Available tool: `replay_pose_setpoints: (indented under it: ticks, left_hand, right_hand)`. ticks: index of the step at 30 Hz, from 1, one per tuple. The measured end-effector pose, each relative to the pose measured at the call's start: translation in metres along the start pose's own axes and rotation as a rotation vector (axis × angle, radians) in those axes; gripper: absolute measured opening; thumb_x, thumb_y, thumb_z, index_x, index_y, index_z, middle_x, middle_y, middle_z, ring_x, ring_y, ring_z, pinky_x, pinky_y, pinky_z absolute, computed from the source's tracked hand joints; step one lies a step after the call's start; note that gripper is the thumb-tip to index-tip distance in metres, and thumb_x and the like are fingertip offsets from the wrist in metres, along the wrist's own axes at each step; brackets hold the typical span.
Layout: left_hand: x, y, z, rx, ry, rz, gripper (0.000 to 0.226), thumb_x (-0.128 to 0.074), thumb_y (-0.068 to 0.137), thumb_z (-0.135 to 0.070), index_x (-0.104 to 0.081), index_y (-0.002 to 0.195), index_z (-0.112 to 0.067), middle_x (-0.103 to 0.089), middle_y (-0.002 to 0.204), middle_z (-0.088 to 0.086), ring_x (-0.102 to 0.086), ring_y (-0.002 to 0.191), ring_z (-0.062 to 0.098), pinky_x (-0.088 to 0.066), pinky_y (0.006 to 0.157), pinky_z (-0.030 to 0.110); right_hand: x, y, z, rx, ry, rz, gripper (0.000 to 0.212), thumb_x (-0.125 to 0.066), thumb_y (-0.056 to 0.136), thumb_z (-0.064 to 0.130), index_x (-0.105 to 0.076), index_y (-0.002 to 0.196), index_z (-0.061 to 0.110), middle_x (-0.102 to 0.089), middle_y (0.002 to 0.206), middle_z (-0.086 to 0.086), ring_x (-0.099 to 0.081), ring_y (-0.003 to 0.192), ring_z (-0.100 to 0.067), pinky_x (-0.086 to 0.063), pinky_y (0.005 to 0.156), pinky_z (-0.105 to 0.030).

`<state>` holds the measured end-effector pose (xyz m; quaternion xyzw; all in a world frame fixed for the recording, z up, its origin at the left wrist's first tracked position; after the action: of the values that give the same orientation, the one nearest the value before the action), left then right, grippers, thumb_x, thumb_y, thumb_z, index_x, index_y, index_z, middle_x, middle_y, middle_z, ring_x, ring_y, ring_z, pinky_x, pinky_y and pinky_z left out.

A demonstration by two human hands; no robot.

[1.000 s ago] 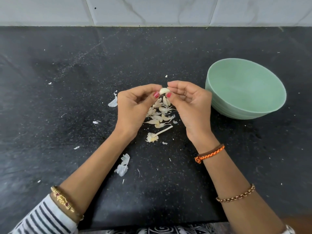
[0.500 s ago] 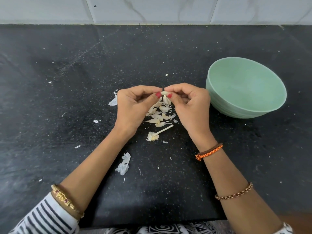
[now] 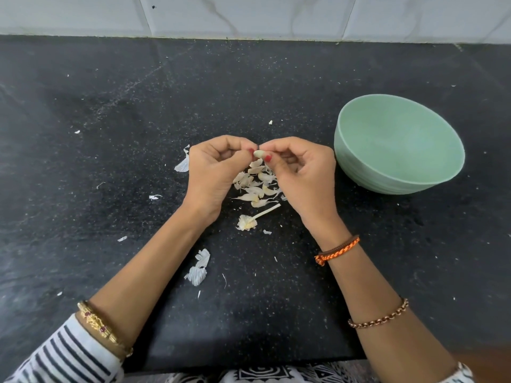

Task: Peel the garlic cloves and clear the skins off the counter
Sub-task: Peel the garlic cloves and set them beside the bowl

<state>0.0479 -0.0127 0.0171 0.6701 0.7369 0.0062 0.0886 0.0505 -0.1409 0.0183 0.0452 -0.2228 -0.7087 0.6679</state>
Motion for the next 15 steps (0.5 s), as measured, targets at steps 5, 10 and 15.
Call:
replay_pose_setpoints:
  ticks: [5,10,15]
  left_hand:
    - [-0.0014,-0.0025,-0.0029,-0.034,0.014,0.007,0.023,-0.052,0.084,0.012,-0.062,0.082,-0.008,-0.060,0.053,-0.013,-0.051,0.050,-0.003,-0.041,0.057,0.010]
    - [0.0004,-0.0031,-0.0037,-0.034,0.089,0.017,0.012,-0.060,0.083,-0.009,-0.067,0.075,-0.014,-0.062,0.058,-0.011,-0.053,0.058,-0.001,-0.040,0.057,0.010]
    - [-0.0005,-0.0036,-0.0033,0.017,0.142,0.012,0.022,-0.059,0.085,0.001,-0.068,0.071,-0.014,-0.064,0.054,-0.010,-0.048,0.050,-0.001,-0.034,0.049,0.010]
  right_hand:
    - [0.0023,-0.0002,0.0032,-0.181,0.194,0.017,0.015,-0.064,0.083,-0.002,-0.069,0.086,0.011,-0.066,0.071,0.005,-0.059,0.062,0.003,-0.046,0.059,-0.011]
    - [0.0043,0.0000,0.0004,-0.276,0.235,-0.001,0.009,-0.064,0.084,0.004,-0.070,0.084,0.010,-0.065,0.070,0.005,-0.059,0.062,0.005,-0.044,0.059,-0.010]
    - [0.0038,-0.0006,0.0013,-0.121,0.150,-0.026,0.016,-0.066,0.080,-0.004,-0.070,0.085,0.011,-0.066,0.073,0.006,-0.061,0.065,0.003,-0.048,0.065,-0.013]
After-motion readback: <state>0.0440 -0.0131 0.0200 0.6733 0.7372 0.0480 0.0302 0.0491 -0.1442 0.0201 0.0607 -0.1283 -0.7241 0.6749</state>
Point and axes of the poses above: each hand's wrist, its own y-axis towards the middle knuckle, its own x-axis out of the back of the hand, z = x × y, the point moved 2 cm from there along y, towards the middle knuckle
